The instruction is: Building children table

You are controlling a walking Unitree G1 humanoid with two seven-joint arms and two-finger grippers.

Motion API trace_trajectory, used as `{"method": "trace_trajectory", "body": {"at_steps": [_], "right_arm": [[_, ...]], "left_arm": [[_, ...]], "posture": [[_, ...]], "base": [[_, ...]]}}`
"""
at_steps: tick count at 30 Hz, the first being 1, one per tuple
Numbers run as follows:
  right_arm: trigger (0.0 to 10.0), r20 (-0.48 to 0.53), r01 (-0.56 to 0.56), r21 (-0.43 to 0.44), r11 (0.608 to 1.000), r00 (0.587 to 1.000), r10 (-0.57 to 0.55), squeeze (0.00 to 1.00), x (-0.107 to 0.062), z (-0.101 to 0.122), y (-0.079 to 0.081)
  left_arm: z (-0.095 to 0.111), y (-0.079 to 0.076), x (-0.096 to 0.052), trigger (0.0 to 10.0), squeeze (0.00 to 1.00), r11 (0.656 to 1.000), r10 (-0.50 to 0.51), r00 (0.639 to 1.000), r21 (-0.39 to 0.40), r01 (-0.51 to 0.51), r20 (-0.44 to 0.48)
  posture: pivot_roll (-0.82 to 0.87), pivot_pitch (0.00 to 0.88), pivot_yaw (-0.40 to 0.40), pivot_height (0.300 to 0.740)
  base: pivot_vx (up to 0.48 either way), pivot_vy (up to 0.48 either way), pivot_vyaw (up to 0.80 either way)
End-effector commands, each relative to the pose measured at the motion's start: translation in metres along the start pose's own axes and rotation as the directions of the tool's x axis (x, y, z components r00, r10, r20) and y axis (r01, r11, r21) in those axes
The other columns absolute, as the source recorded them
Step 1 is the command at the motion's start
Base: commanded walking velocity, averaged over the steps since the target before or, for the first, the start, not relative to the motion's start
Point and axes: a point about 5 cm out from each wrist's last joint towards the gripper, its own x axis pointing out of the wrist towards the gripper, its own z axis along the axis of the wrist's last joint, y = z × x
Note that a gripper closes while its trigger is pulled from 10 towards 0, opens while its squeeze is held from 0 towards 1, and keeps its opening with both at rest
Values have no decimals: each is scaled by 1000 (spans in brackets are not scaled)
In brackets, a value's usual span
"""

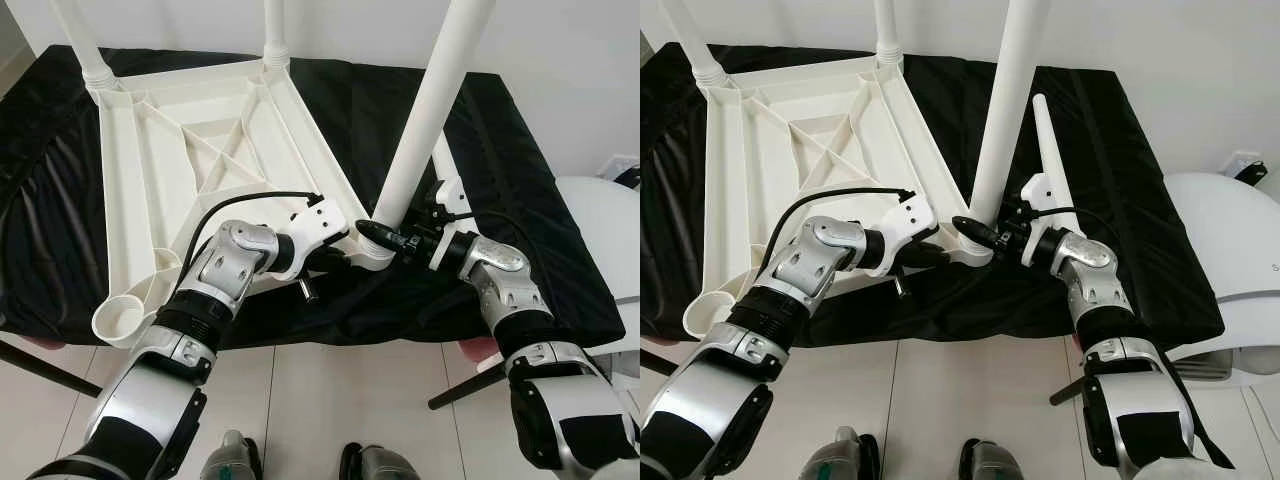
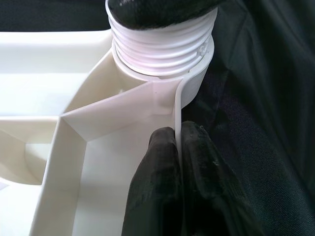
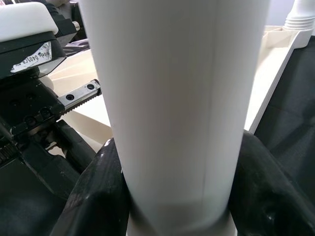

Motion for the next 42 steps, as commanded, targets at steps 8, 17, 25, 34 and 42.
{"method": "trace_trajectory", "body": {"at_steps": [8,17,25,34,42], "right_arm": [[10000,71,54,68,996,996,-58,0,1,-5,17],[10000,120,199,97,975,970,-210,0,3,-2,28],[10000,134,299,117,947,940,-313,0,9,-1,49],[10000,172,376,155,914,900,-400,0,18,7,68],[10000,146,500,186,846,837,-527,0,30,12,87]], "left_arm": [[-3,5,0,10000,0,986,164,986,-19,-164,-1],[-3,5,1,10000,0,986,165,986,-25,-165,1],[-3,5,1,10000,0,986,167,986,-28,-167,3],[-3,5,1,10000,0,985,168,986,-29,-168,3],[-3,5,1,10000,0,985,173,985,-29,-173,2]], "posture": [[13,117,-10,740],[8,122,-16,740],[6,125,-18,740],[7,126,-21,740],[13,121,-25,740]], "base": [[0,0,0],[0,0,0],[0,0,0],[0,0,0],[0,0,0]]}}
